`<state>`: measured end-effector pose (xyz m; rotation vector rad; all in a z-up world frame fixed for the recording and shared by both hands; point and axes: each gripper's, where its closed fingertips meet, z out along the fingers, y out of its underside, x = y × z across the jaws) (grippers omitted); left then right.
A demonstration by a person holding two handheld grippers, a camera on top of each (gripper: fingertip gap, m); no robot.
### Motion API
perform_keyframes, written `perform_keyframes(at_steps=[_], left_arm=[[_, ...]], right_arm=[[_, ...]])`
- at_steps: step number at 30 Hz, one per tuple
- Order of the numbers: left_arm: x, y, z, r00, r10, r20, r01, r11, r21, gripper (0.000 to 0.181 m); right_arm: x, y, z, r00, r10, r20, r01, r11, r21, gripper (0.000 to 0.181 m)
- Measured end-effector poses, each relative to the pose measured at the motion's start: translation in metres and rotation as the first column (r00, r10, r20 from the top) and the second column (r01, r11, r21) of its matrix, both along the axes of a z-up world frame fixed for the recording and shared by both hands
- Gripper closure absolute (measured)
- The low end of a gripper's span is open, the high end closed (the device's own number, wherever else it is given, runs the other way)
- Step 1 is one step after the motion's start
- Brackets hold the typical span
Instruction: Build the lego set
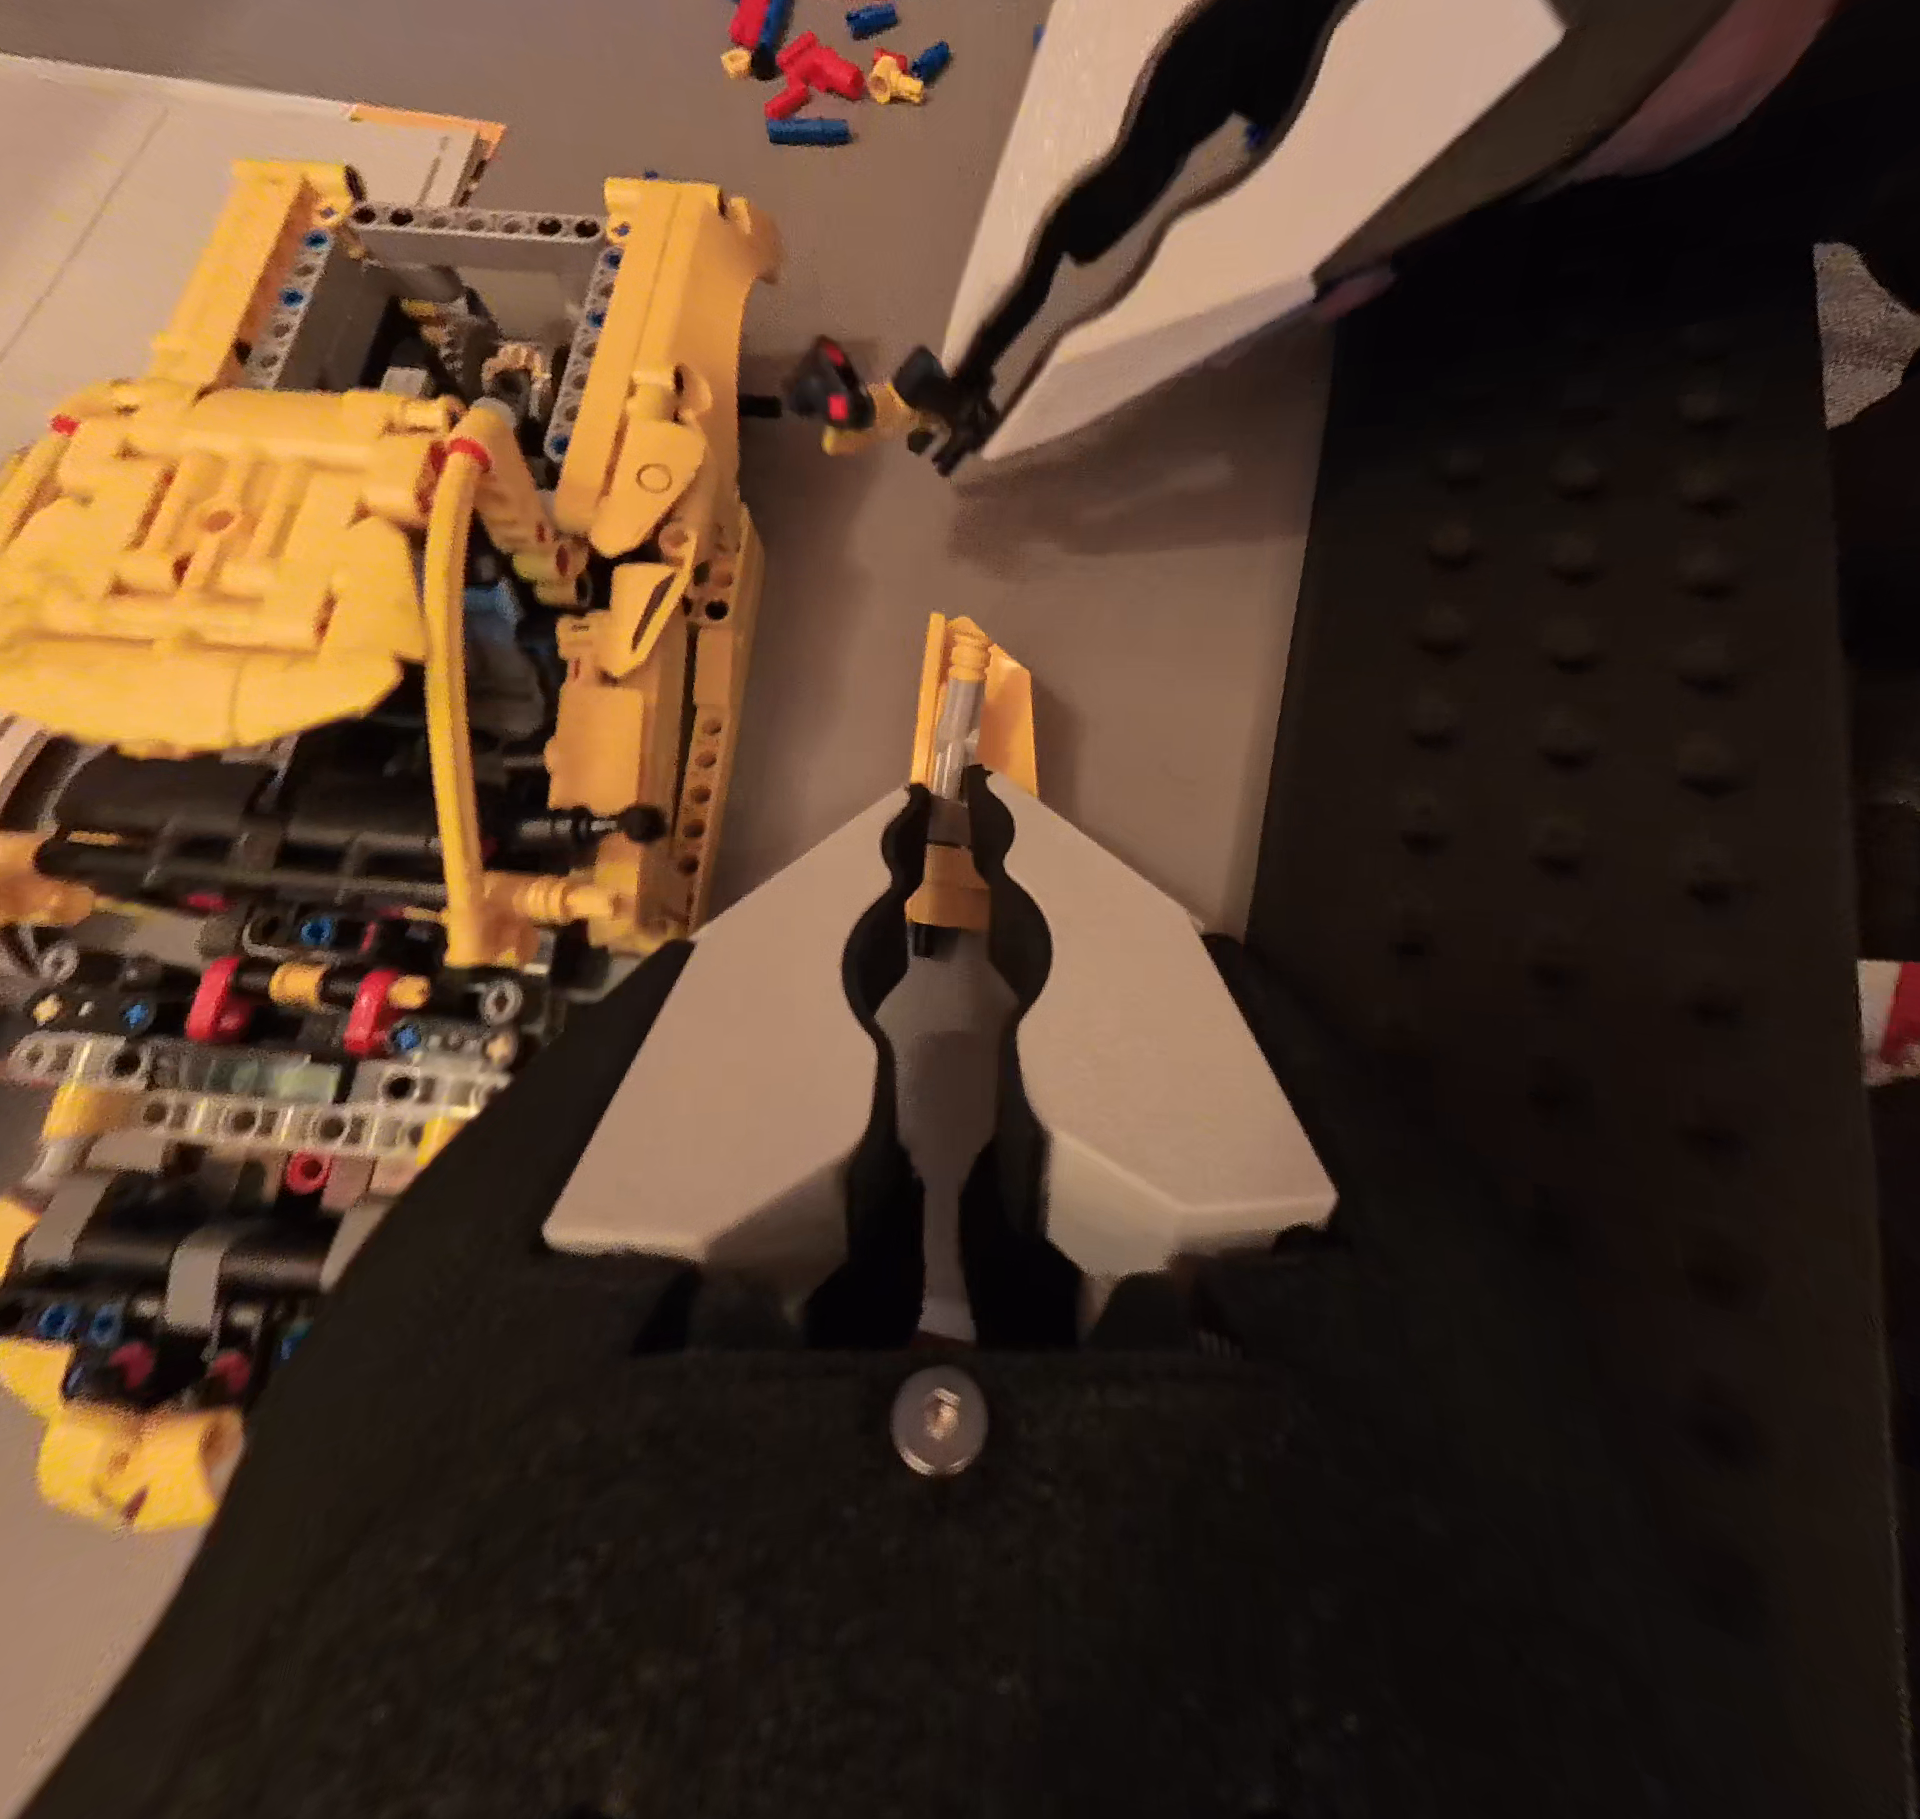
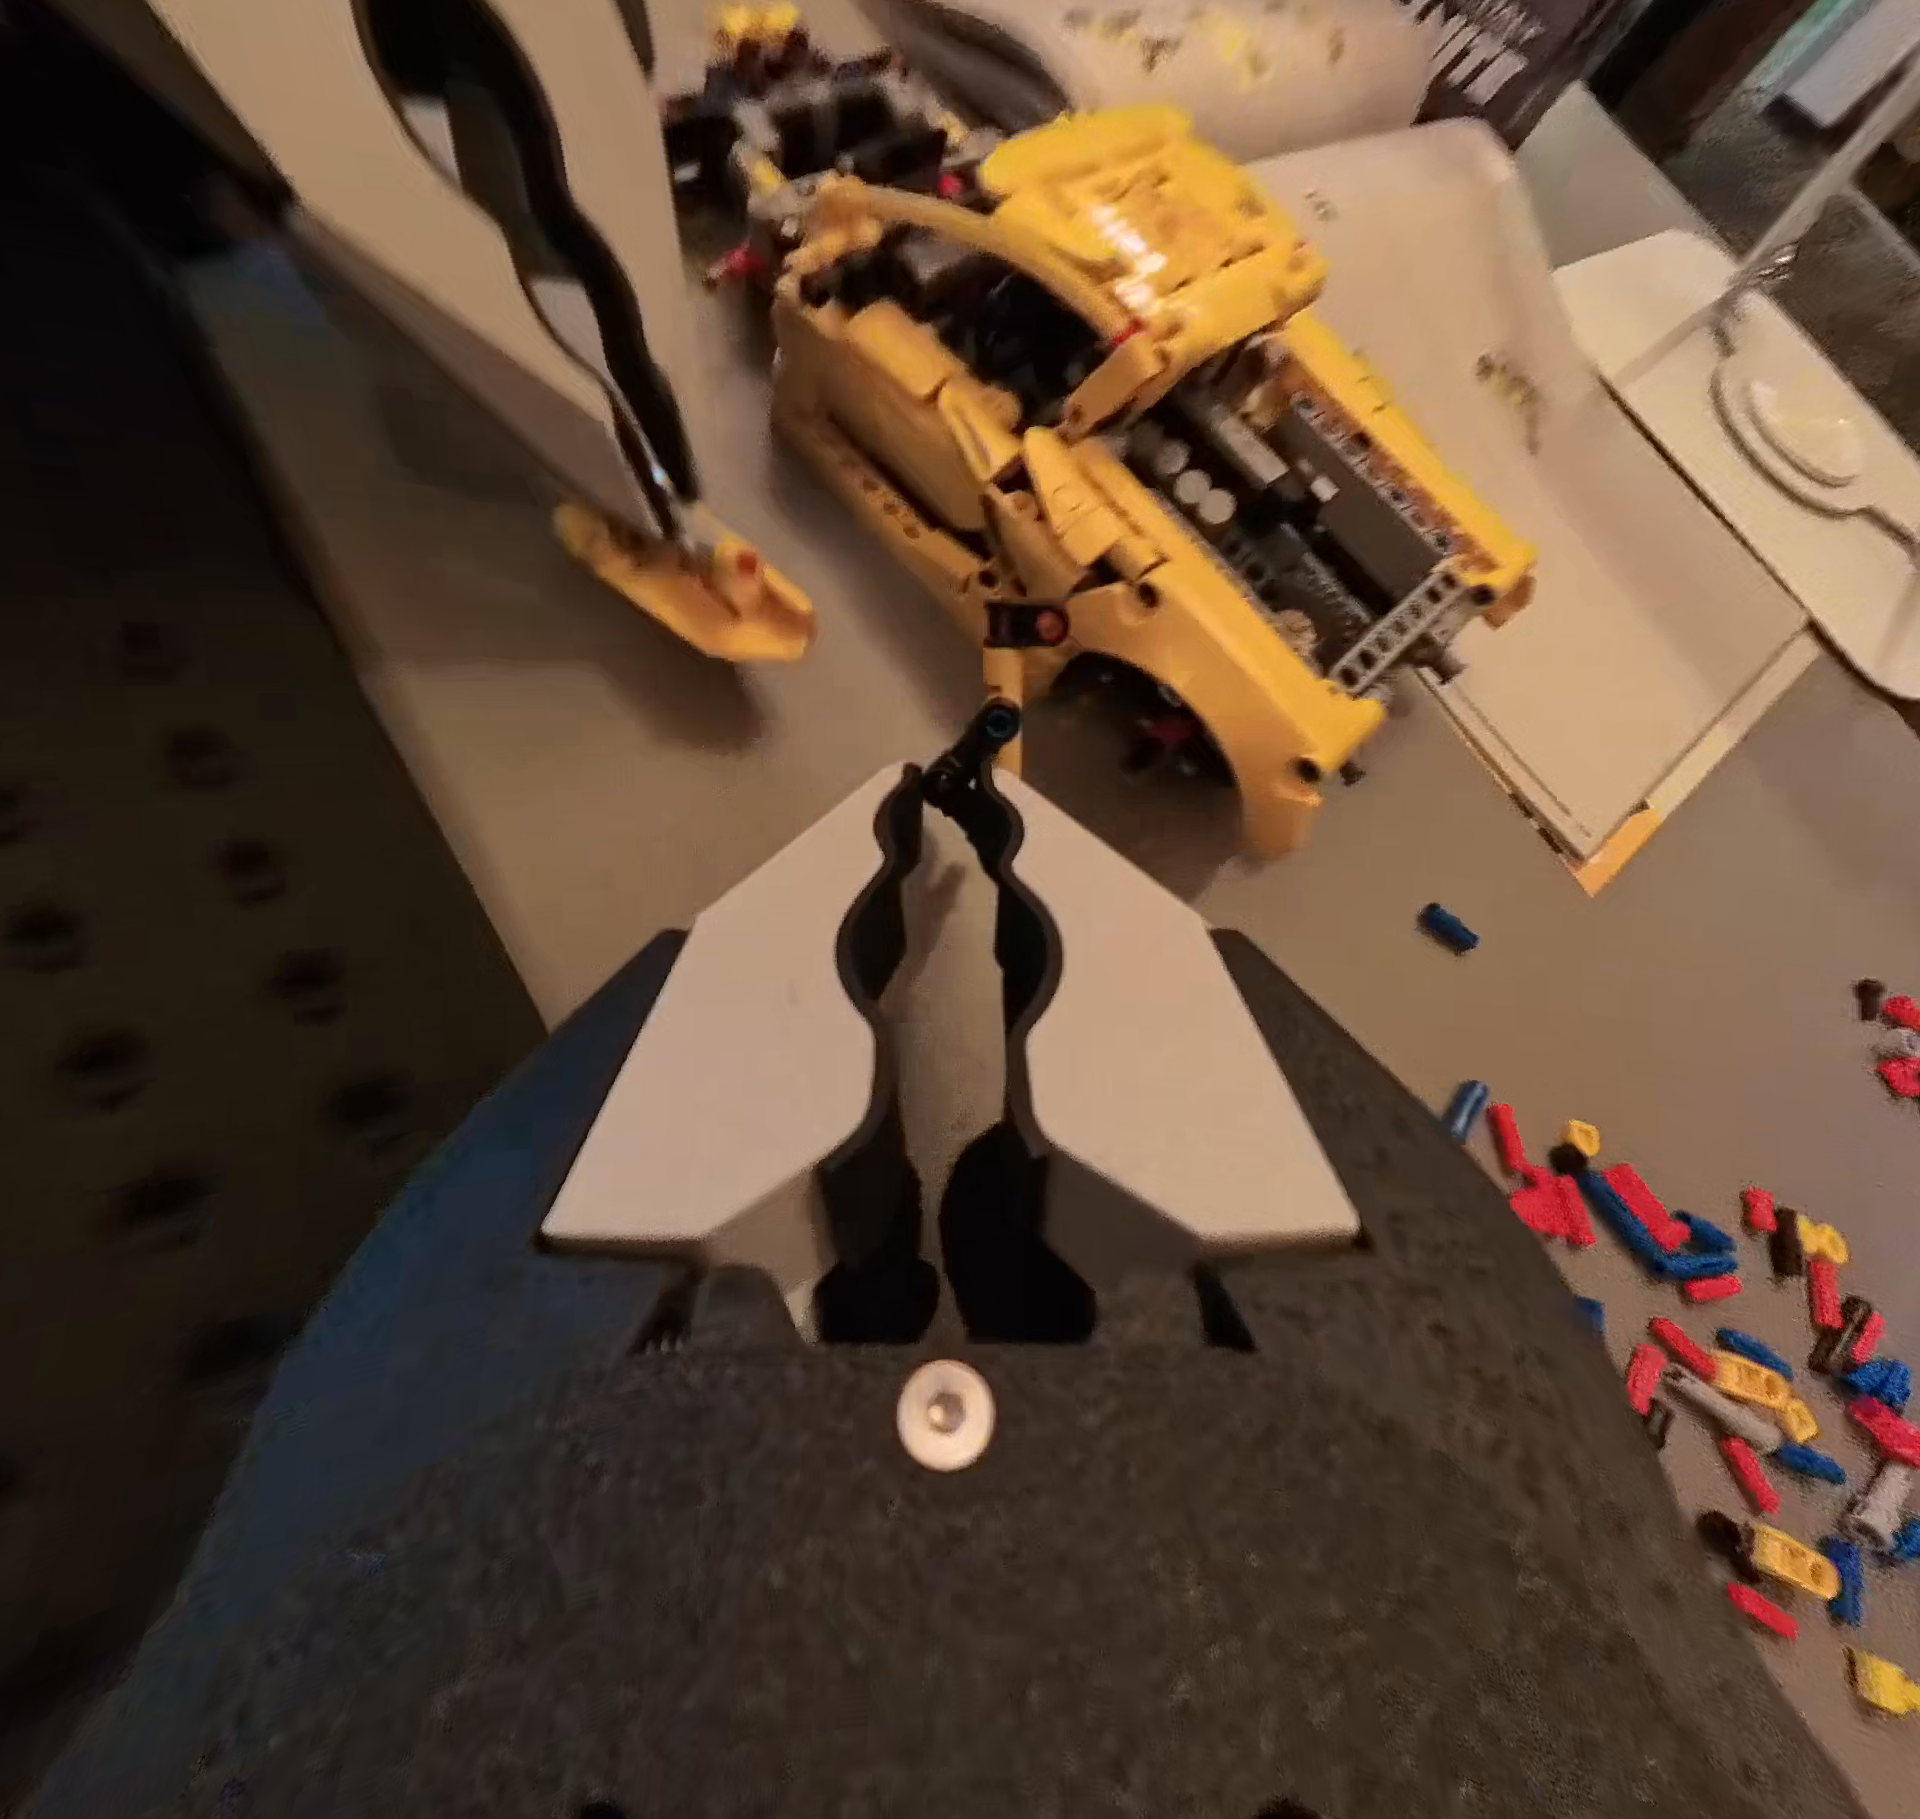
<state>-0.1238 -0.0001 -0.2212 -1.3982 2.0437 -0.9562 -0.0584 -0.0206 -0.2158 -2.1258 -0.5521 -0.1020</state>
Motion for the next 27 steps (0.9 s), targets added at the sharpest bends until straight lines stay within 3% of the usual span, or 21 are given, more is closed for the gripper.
perform_keyframes(at_steps=[4, 16, 24, 27], left_arm=[[-0.017, 0.004, 0.007, 0.999, 0.027, 0.022, -0.026, 0.999, -0.029, 0.174], [-0.037, 0.008, 0.004, 0.998, 0.043, 0.040, -0.041, 0.997, -0.059, 0.173], [-0.045, 0.007, -0.004, 1.000, 0.008, 0.009, -0.008, 0.999, -0.033, 0.148], [-0.044, 0.009, -0.019, 0.999, 0.008, -0.041, -0.007, 1.000, 0.023, 0.147]], right_arm=[[-0.005, -0.001, -0.011, 0.997, 0.032, 0.077, -0.029, 0.999, -0.041, 0.172], [-0.035, -0.007, -0.014, 0.978, 0.208, -0.022, -0.209, 0.976, -0.067, 0.172], [-0.035, -0.007, -0.013, 0.974, 0.208, -0.085, -0.214, 0.974, -0.073, 0.171], [-0.035, -0.007, -0.017, 0.977, 0.213, -0.022, -0.214, 0.974, -0.074, 0.170]])
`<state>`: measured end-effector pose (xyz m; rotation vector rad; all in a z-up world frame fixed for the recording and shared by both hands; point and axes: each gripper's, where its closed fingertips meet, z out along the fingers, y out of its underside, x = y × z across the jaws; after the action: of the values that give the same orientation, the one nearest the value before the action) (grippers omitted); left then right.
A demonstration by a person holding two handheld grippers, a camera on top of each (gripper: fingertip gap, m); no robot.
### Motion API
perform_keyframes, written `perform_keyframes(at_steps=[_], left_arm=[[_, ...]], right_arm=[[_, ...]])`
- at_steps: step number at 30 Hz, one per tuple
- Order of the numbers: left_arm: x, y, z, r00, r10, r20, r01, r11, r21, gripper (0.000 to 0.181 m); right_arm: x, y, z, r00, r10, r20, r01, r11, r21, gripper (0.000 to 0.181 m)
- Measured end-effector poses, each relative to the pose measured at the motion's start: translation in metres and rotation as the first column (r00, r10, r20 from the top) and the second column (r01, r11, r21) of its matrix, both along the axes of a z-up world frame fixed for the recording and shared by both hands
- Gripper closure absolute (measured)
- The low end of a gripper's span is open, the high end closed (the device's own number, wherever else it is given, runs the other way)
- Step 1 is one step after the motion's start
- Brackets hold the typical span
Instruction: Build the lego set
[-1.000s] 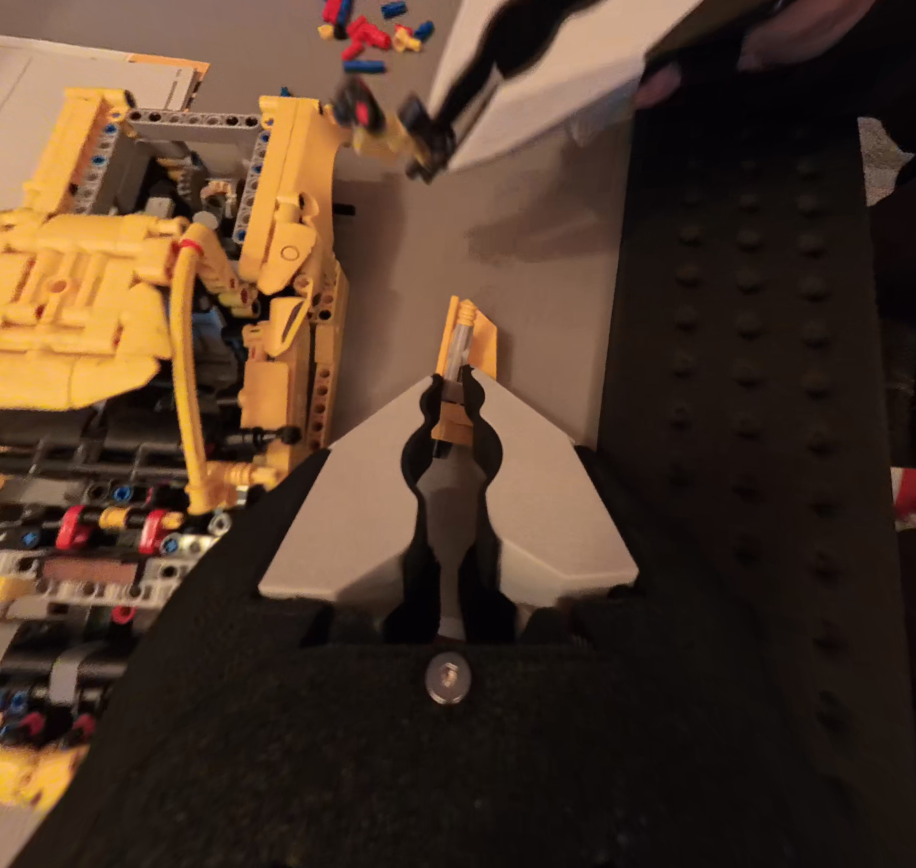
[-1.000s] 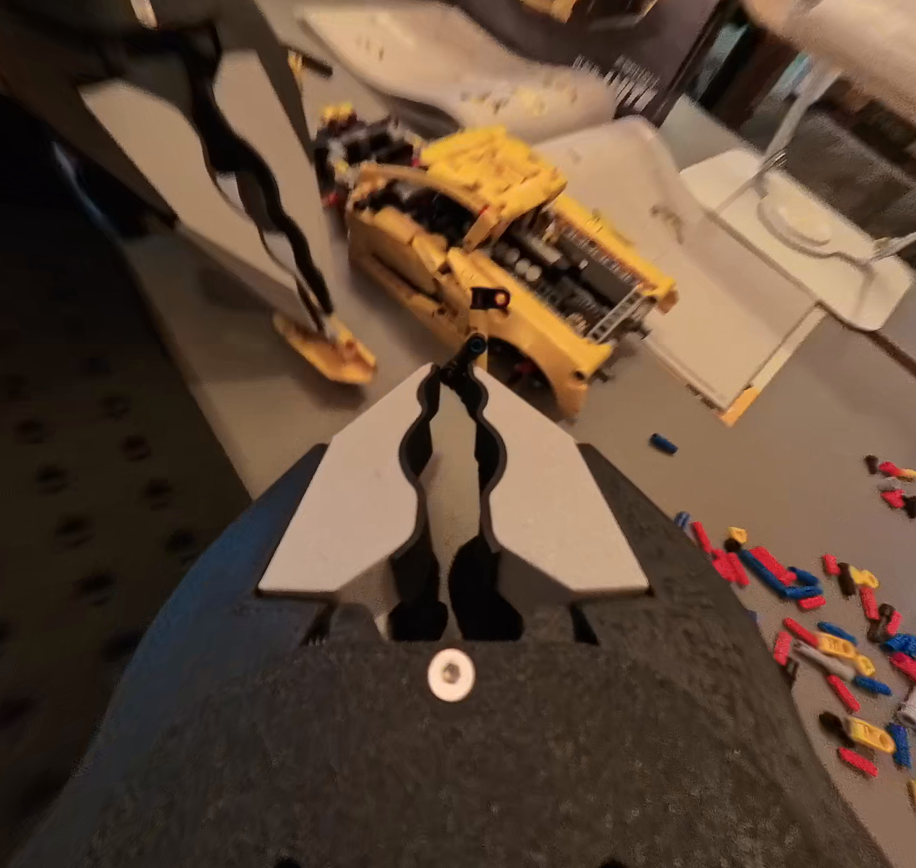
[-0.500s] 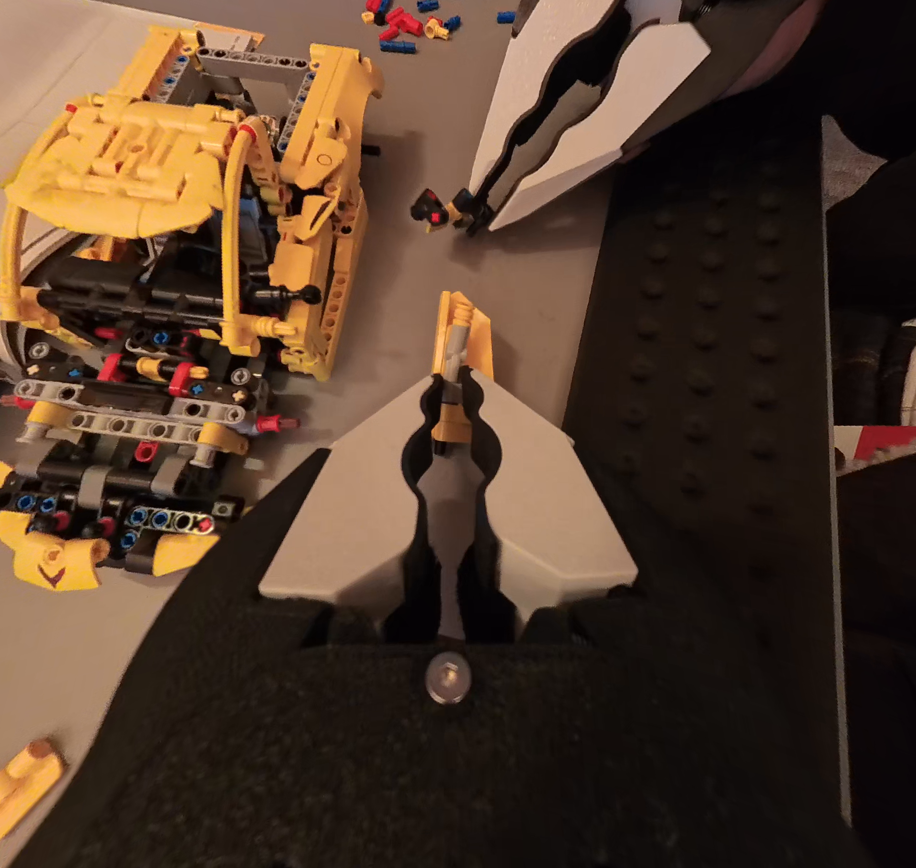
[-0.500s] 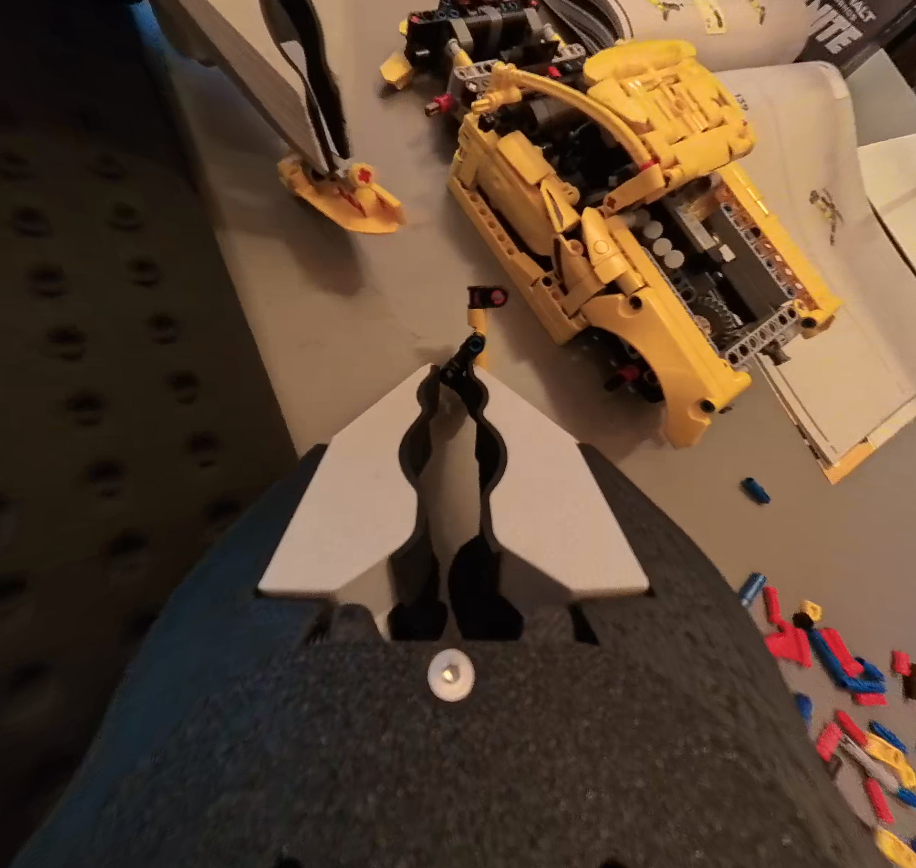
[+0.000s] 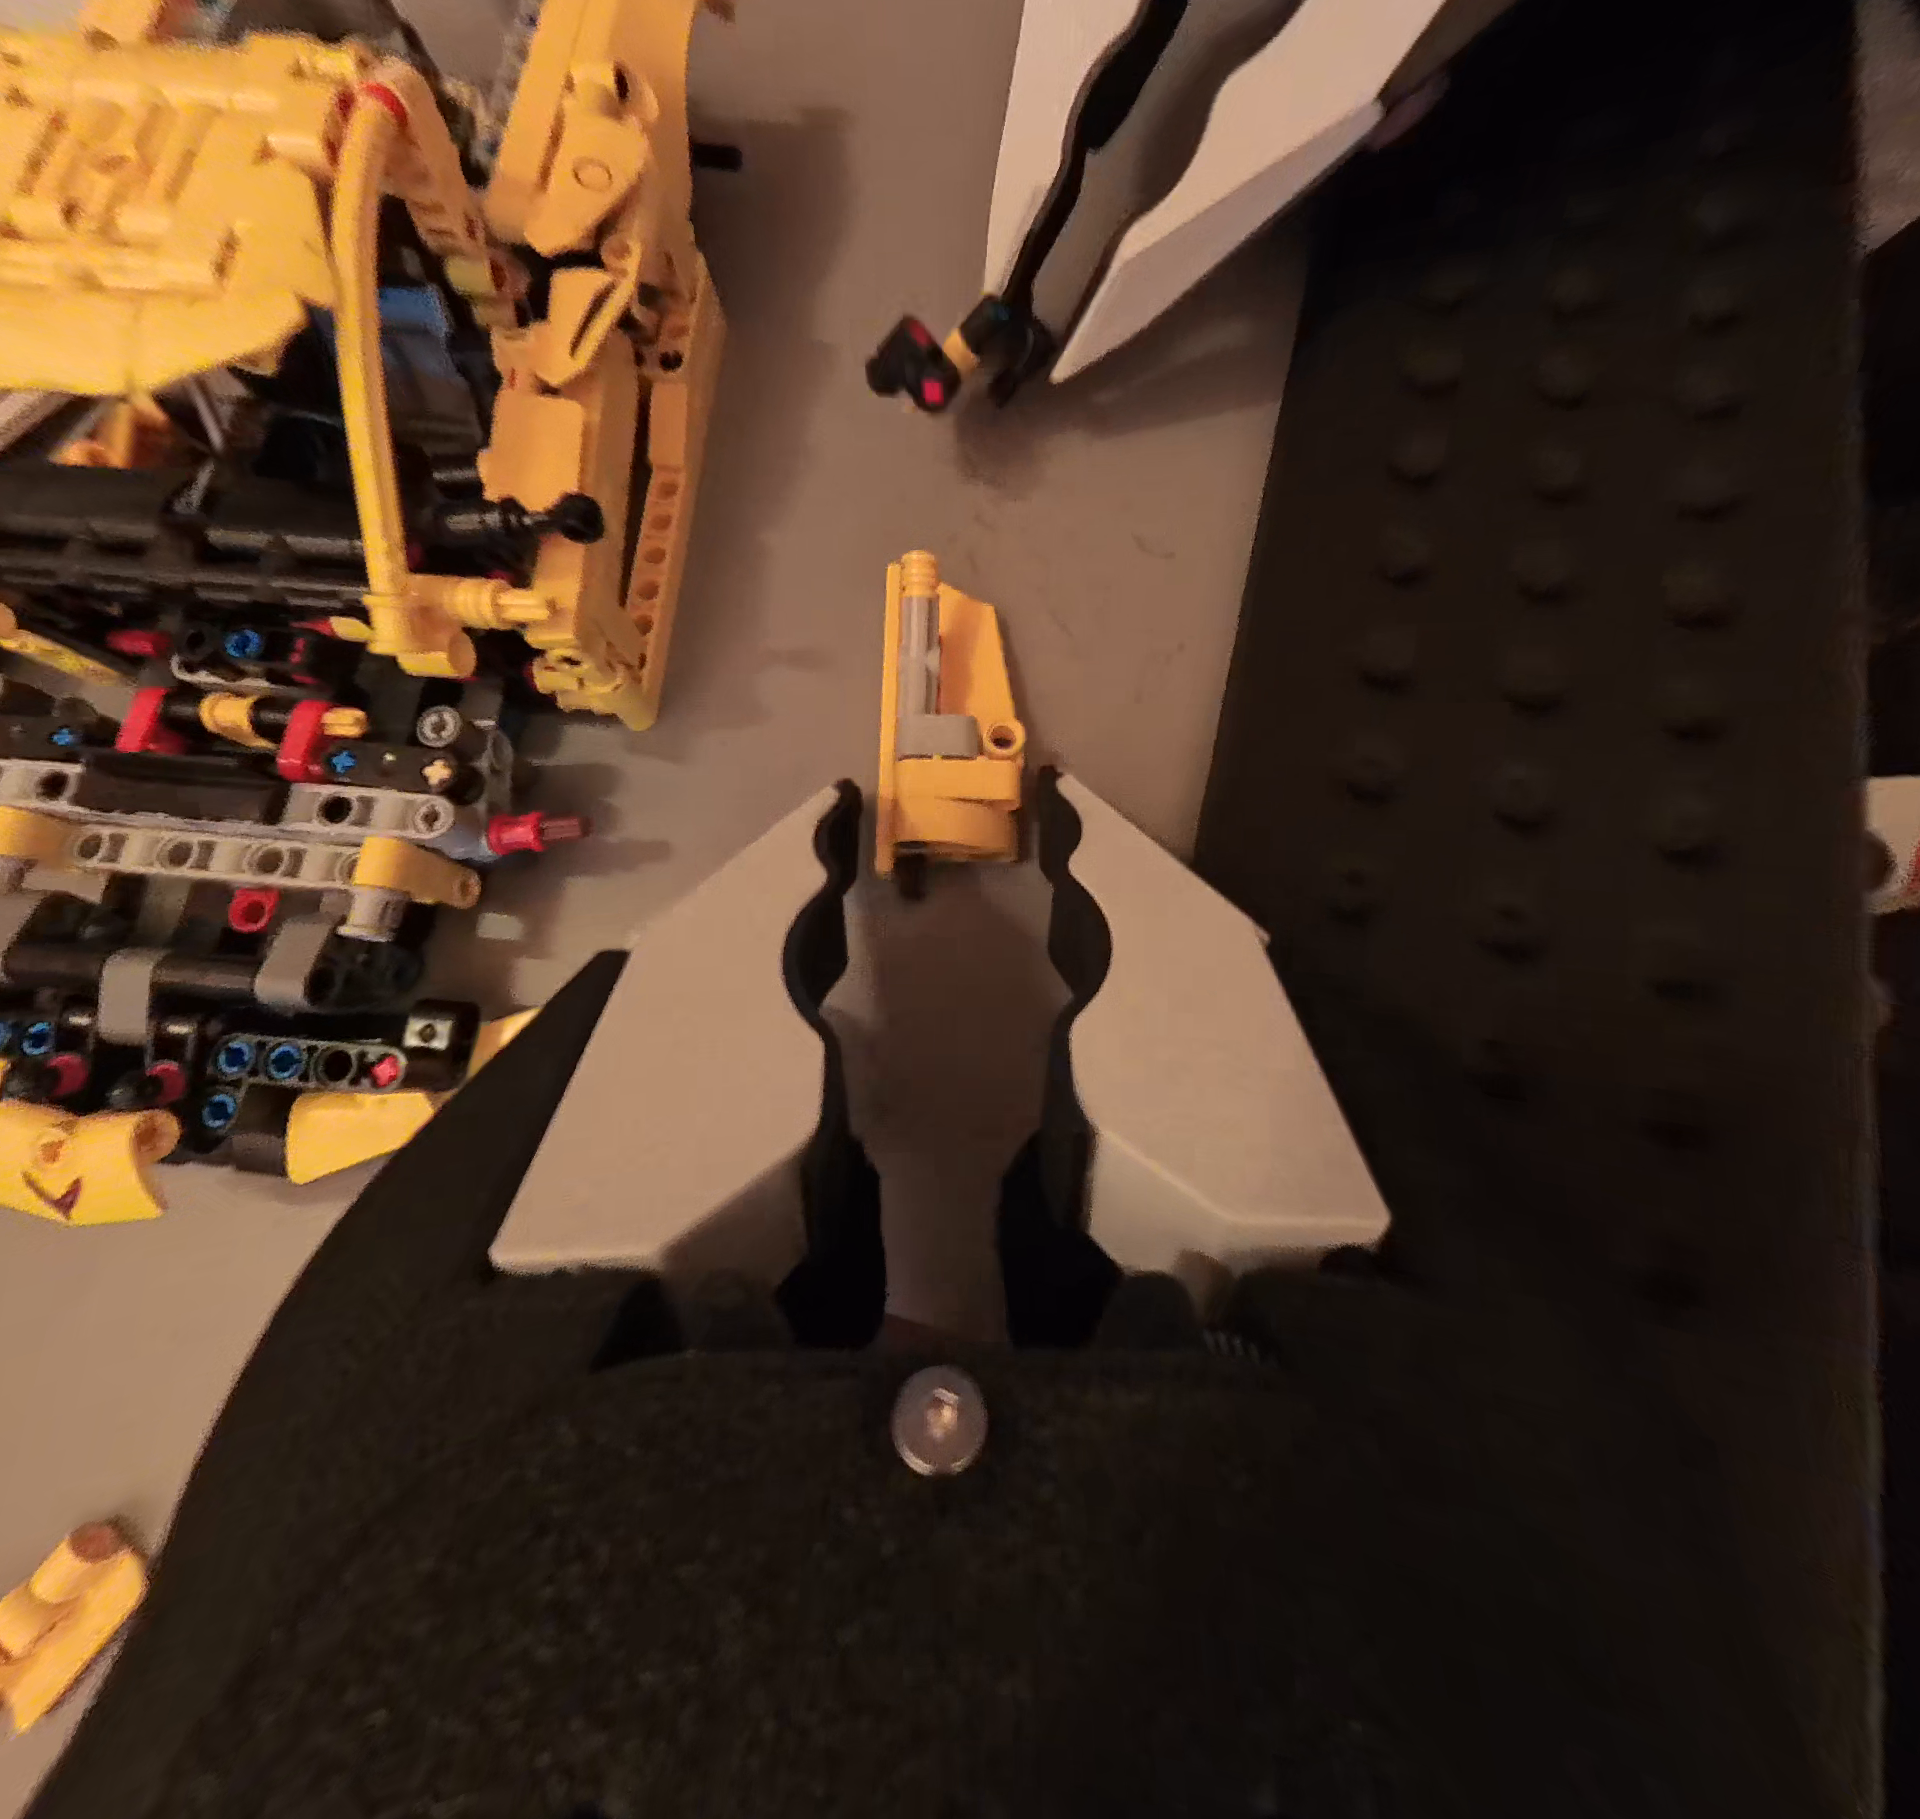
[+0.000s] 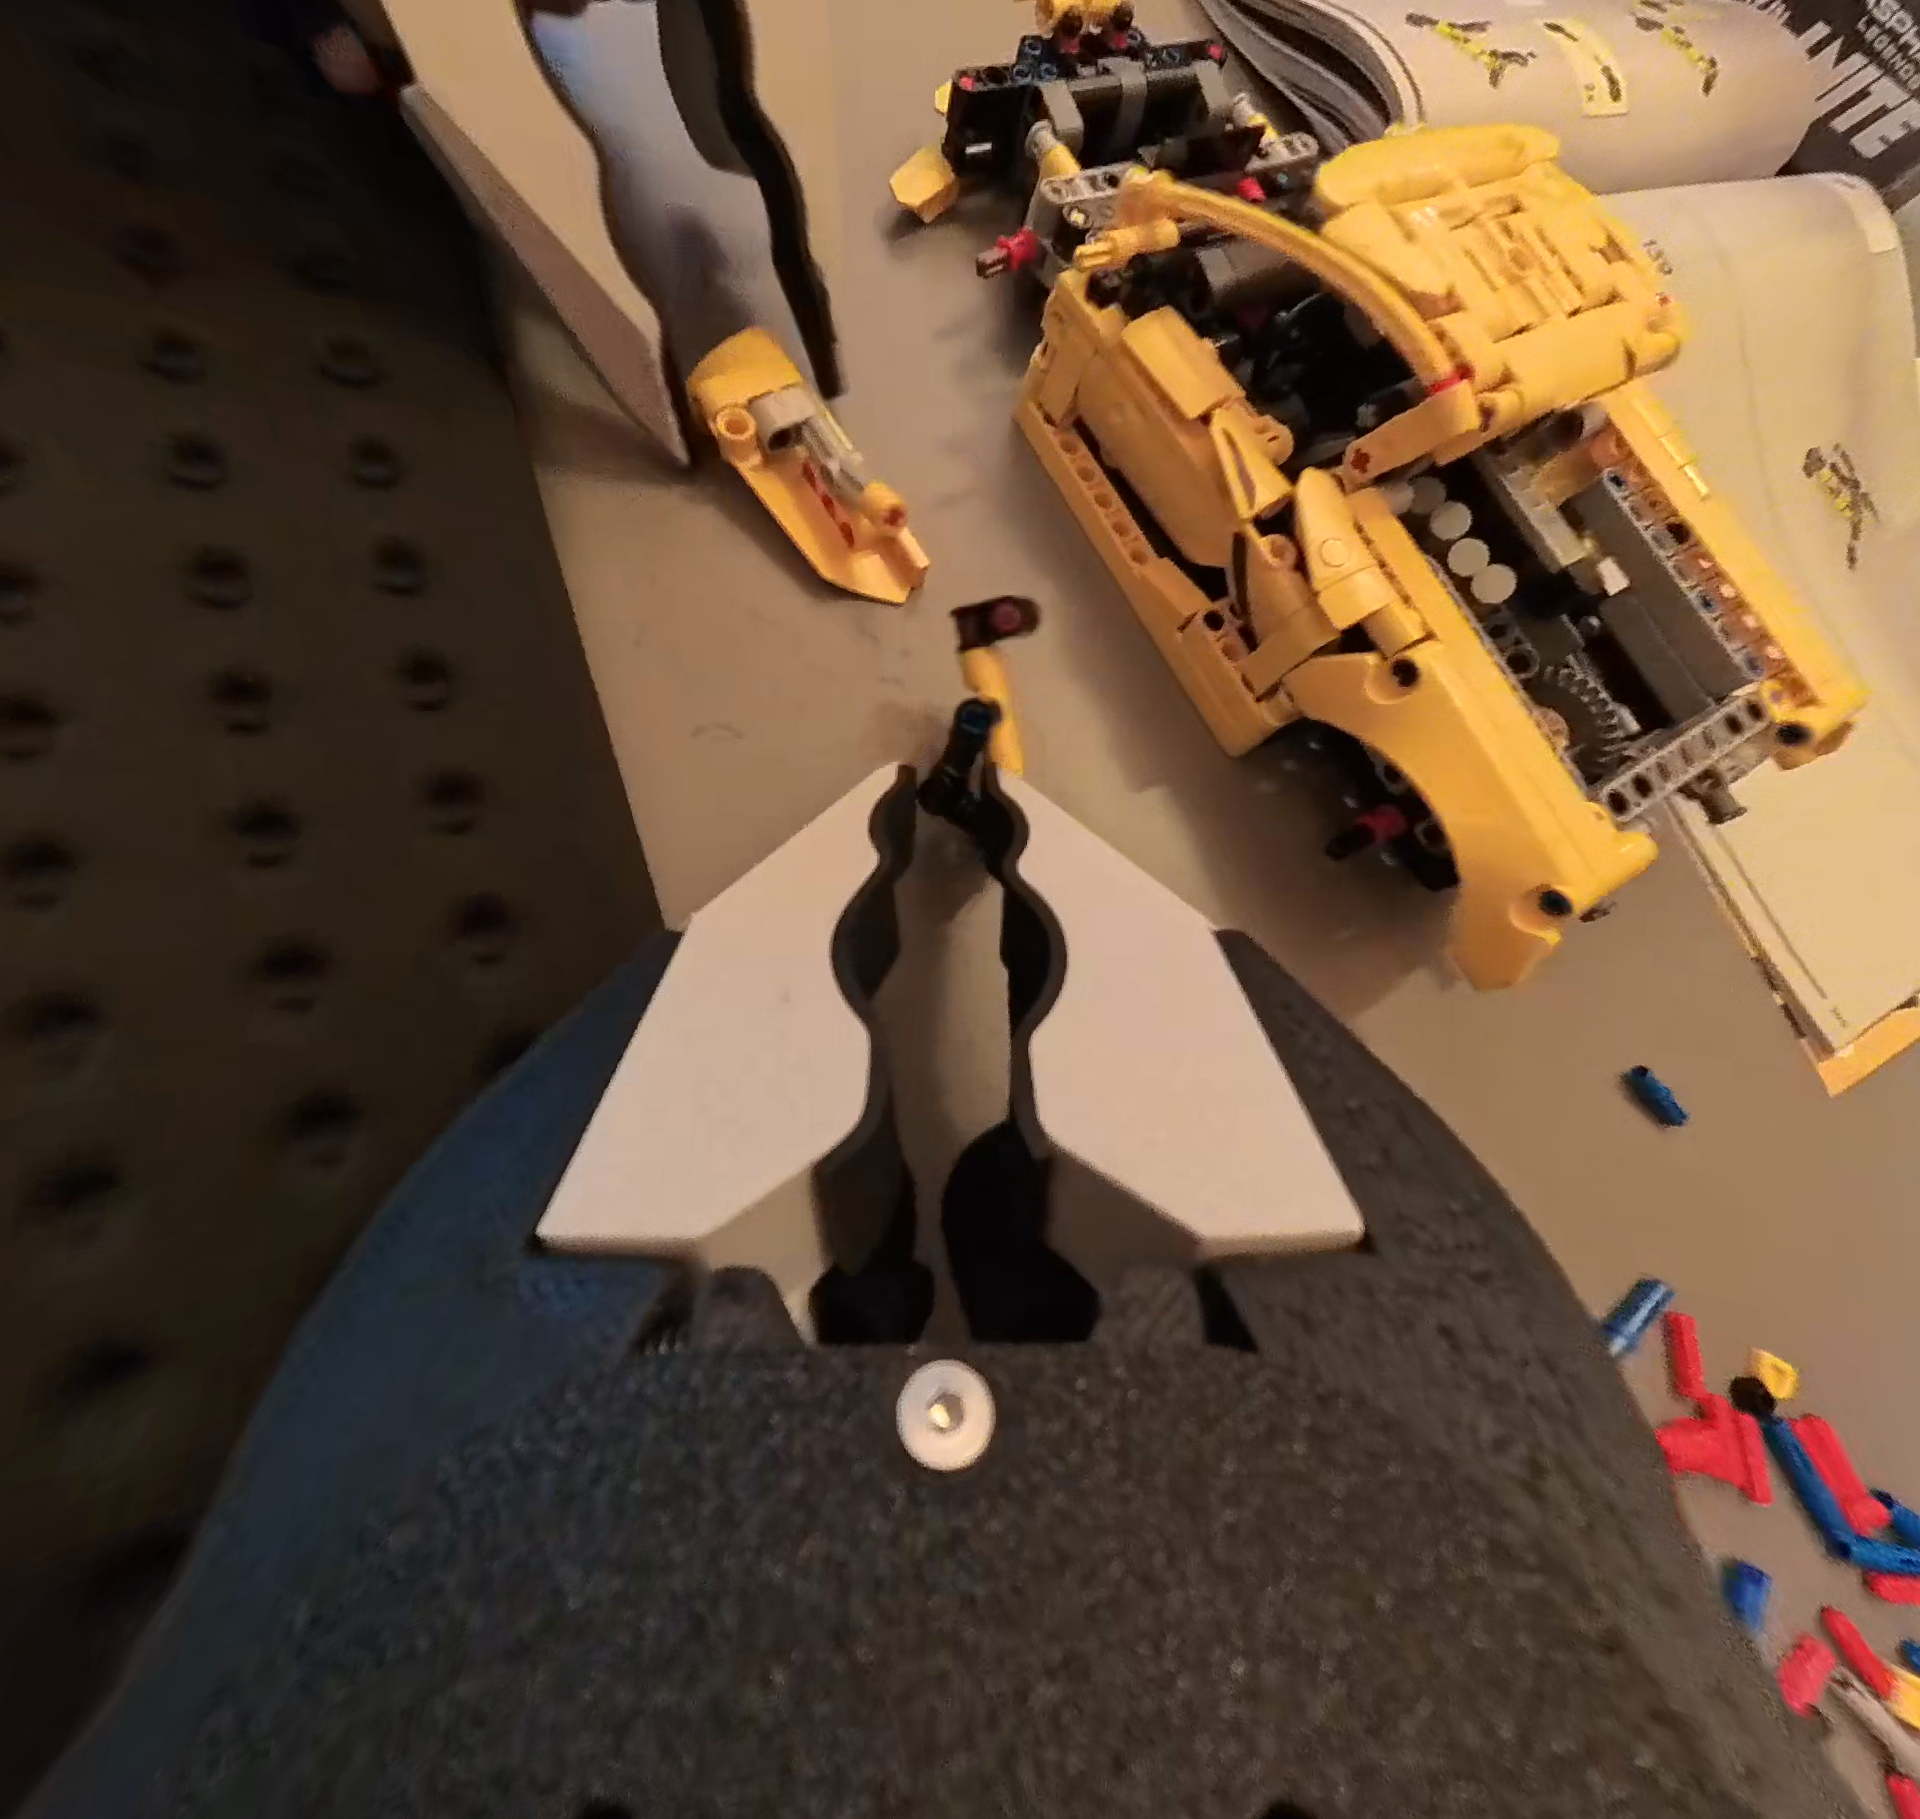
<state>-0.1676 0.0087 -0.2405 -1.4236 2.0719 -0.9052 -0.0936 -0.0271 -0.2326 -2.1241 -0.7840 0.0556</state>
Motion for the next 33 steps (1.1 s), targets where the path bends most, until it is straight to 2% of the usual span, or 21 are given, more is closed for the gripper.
perform_keyframes(at_steps=[4, 7, 9, 11, 13, 14, 19, 22, 25, 27, 29, 31, 33], left_arm=[[0.005, -0.004, -0.002, 1.000, -0.023, 0.006, 0.022, 0.999, 0.035, 0.154], [0.008, 0.000, 0.003, 0.996, -0.055, 0.073, 0.040, 0.982, 0.187, 0.153], [0.012, 0.001, 0.015, 0.984, -0.083, 0.160, 0.035, 0.959, 0.282, 0.154], [0.015, -0.004, 0.032, 0.956, -0.135, 0.261, 0.035, 0.934, 0.355, 0.154], [0.016, -0.012, 0.048, 0.922, -0.184, 0.342, 0.044, 0.924, 0.380, 0.154], [0.016, -0.015, 0.053, 0.910, -0.196, 0.366, 0.046, 0.923, 0.382, 0.154], [0.013, -0.027, 0.056, 0.879, -0.275, 0.390, 0.099, 0.905, 0.414, 0.154], [0.012, -0.032, 0.059, 0.862, -0.301, 0.408, 0.114, 0.899, 0.423, 0.154], [0.012, -0.030, 0.059, 0.861, -0.308, 0.406, 0.104, 0.885, 0.453, 0.155], [0.012, -0.029, 0.059, 0.858, -0.317, 0.403, 0.101, 0.875, 0.474, 0.155], [0.012, -0.027, 0.057, 0.857, -0.335, 0.391, 0.087, 0.842, 0.532, 0.155], [0.014, -0.024, 0.056, 0.861, -0.337, 0.380, 0.067, 0.817, 0.573, 0.156], [0.015, -0.021, 0.058, 0.862, -0.336, 0.380, 0.037, 0.789, 0.613, 0.156]], right_arm=[[0.000, 0.002, 0.001, 0.990, 0.000, 0.138, -0.012, 0.996, 0.088, 0.169], [-0.002, 0.003, 0.010, 0.989, -0.006, 0.147, -0.017, 0.987, 0.159, 0.156], [-0.008, 0.001, 0.022, 0.998, 0.015, 0.061, -0.026, 0.983, 0.184, 0.148], [-0.019, 0.000, 0.045, 0.993, 0.060, -0.106, -0.034, 0.972, 0.232, 0.146], [-0.031, 0.001, 0.063, 0.961, 0.128, -0.247, -0.060, 0.962, 0.267, 0.146], [-0.036, 0.001, 0.068, 0.952, 0.164, -0.259, -0.084, 0.953, 0.293, 0.145], [-0.044, 0.000, 0.071, 0.973, 0.231, -0.032, -0.198, 0.892, 0.405, 0.165], [-0.045, 0.001, 0.065, 0.970, 0.228, 0.081, -0.241, 0.888, 0.391, 0.172], [-0.047, 0.002, 0.066, 0.964, 0.245, 0.101, -0.265, 0.888, 0.376, 0.174], [-0.050, 0.001, 0.068, 0.963, 0.268, 0.039, -0.265, 0.899, 0.350, 0.175], [-0.050, 0.002, 0.065, 0.961, 0.264, -0.078, -0.236, 0.936, 0.262, 0.175], [-0.049, 0.004, 0.064, 0.948, 0.207, -0.241, -0.181, 0.975, 0.127, 0.175], [-0.046, 0.007, 0.062, 0.931, 0.155, -0.330, -0.143, 0.988, 0.059, 0.176]])
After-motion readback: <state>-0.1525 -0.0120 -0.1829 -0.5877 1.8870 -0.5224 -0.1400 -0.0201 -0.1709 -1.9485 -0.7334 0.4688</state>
